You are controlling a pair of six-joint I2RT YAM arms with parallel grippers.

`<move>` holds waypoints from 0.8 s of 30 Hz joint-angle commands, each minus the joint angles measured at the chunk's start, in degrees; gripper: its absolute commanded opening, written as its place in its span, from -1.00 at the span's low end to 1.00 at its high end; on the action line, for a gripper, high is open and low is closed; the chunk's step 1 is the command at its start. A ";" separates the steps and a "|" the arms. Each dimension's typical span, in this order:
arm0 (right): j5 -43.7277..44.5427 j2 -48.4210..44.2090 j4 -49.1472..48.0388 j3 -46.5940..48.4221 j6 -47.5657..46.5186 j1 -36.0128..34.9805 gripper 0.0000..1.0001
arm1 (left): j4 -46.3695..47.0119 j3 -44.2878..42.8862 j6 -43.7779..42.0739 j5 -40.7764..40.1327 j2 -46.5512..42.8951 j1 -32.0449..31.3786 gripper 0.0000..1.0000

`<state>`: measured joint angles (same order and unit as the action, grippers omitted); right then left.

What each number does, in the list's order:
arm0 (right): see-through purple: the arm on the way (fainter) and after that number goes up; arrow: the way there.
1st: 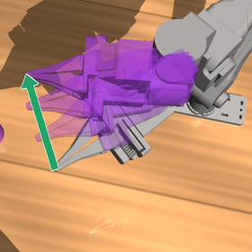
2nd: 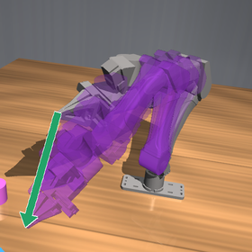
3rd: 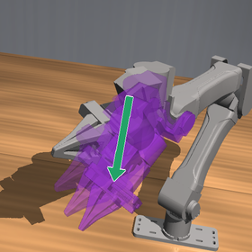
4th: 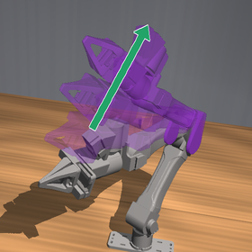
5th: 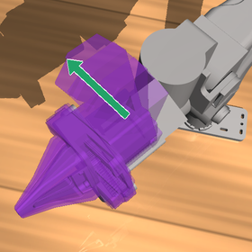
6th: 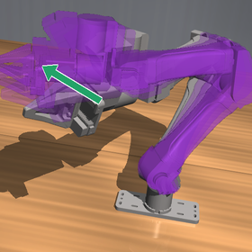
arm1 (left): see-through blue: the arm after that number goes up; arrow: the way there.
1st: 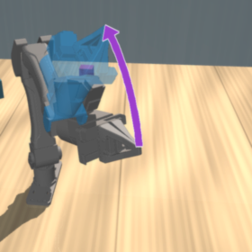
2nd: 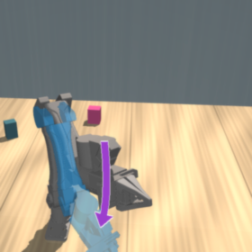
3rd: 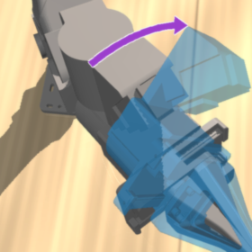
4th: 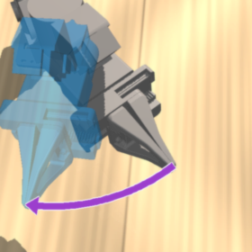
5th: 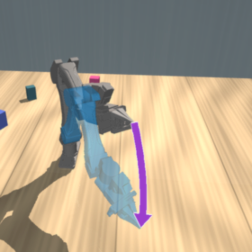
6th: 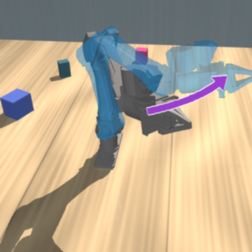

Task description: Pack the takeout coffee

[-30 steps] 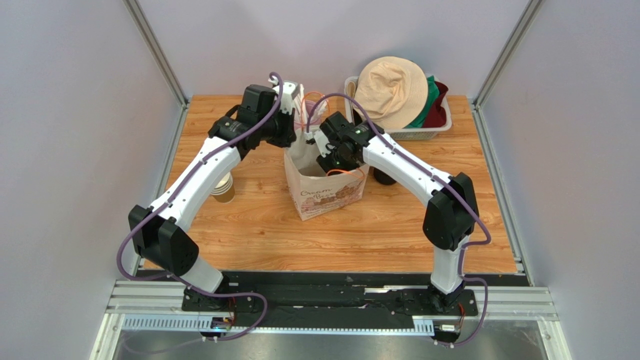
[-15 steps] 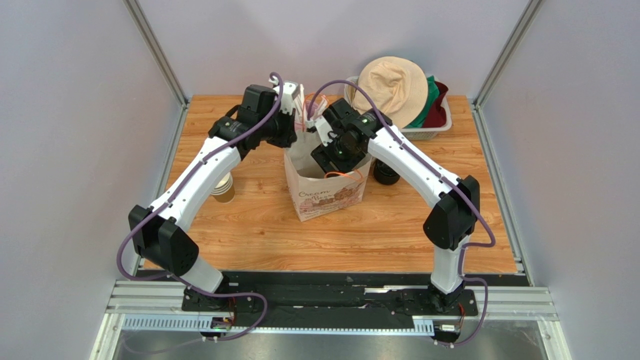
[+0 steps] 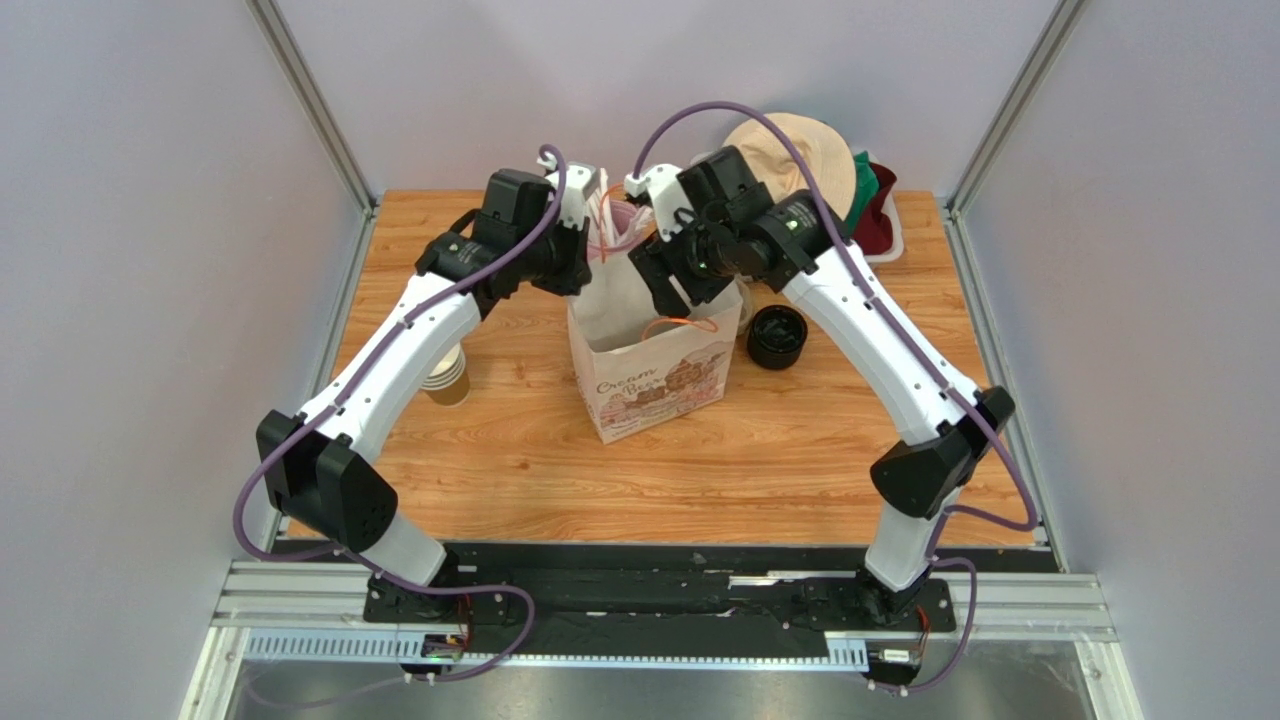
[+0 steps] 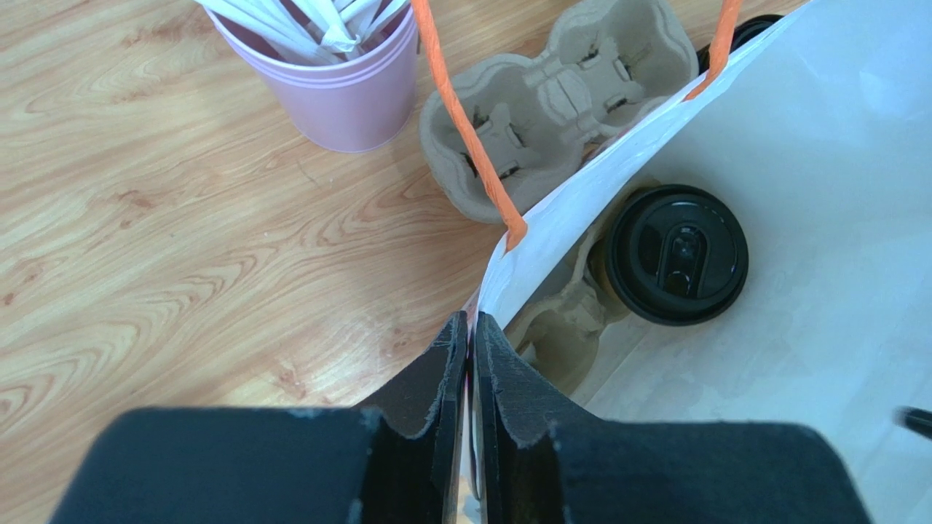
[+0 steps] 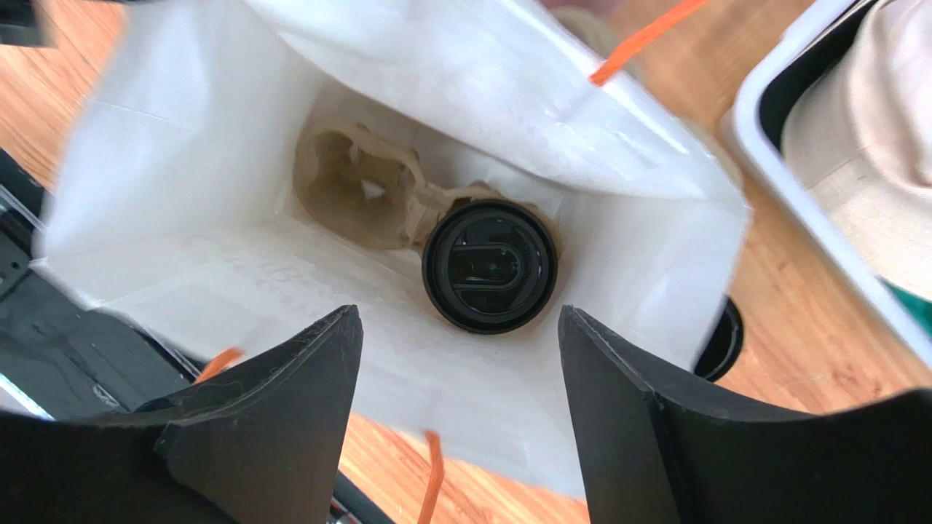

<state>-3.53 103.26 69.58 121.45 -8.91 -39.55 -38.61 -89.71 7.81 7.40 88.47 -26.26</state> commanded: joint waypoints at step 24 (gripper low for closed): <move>-9.66 -4.04 -13.33 -9.91 5.74 10.28 0.03 | -7.71 -5.12 -5.70 0.25 -2.86 0.07 -0.69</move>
<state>-11.03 99.83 59.46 111.83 -5.32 -28.86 -45.74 -92.73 3.46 7.60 86.96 -26.26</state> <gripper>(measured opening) 0.564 0.153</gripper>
